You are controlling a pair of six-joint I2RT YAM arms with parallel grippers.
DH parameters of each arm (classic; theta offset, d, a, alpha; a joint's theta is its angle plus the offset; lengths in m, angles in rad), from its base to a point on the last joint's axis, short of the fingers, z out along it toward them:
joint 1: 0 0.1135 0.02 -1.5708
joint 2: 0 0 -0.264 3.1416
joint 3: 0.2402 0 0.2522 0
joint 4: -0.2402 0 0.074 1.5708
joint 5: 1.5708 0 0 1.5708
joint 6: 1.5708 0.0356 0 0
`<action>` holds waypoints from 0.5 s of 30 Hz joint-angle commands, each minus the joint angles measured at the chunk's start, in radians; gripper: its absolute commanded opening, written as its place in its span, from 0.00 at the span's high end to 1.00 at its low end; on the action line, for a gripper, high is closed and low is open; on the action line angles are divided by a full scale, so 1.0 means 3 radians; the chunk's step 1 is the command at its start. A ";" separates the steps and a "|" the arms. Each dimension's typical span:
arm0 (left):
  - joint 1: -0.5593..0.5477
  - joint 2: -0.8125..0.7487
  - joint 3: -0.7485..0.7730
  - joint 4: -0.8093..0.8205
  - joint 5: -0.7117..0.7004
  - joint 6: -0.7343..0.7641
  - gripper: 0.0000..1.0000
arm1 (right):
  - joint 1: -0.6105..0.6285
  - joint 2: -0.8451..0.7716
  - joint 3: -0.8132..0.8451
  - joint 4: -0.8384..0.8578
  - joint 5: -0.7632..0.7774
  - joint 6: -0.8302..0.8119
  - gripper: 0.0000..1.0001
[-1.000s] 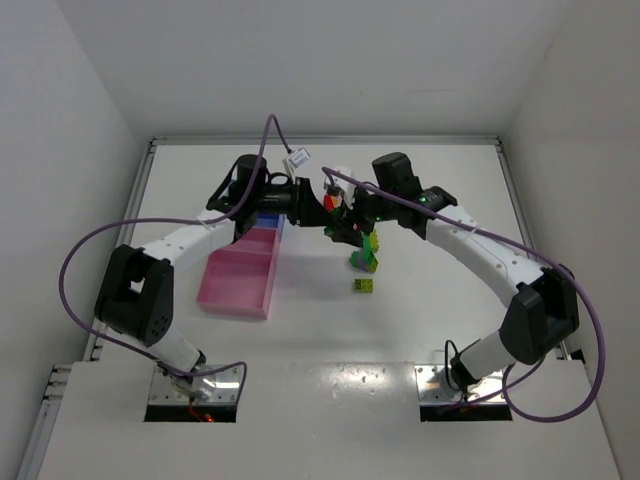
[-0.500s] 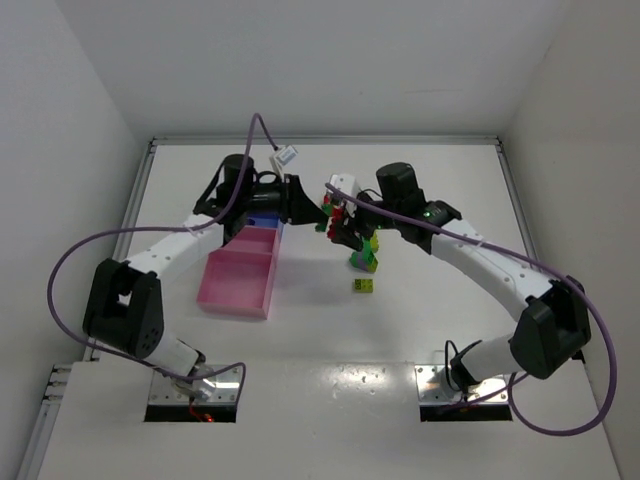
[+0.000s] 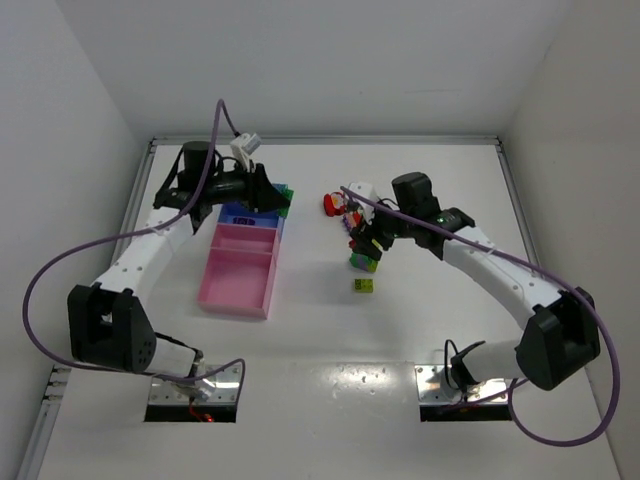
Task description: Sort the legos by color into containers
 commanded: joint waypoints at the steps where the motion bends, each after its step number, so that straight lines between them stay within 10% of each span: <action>1: -0.0011 -0.0175 0.0314 -0.1392 -0.0399 0.1324 0.84 | -0.0023 -0.0110 0.0089 0.0063 -0.0128 0.0078 0.84; 8: 0.0019 -0.0528 0.0126 -0.2677 -0.1367 0.3047 0.76 | -0.0023 -0.0007 0.0359 -0.0004 -0.0343 0.0216 0.84; 15: 0.0019 -0.0717 -0.0446 -0.2847 -0.1516 0.3433 0.75 | 0.0008 0.0166 0.0539 0.0027 -0.0548 0.0390 0.84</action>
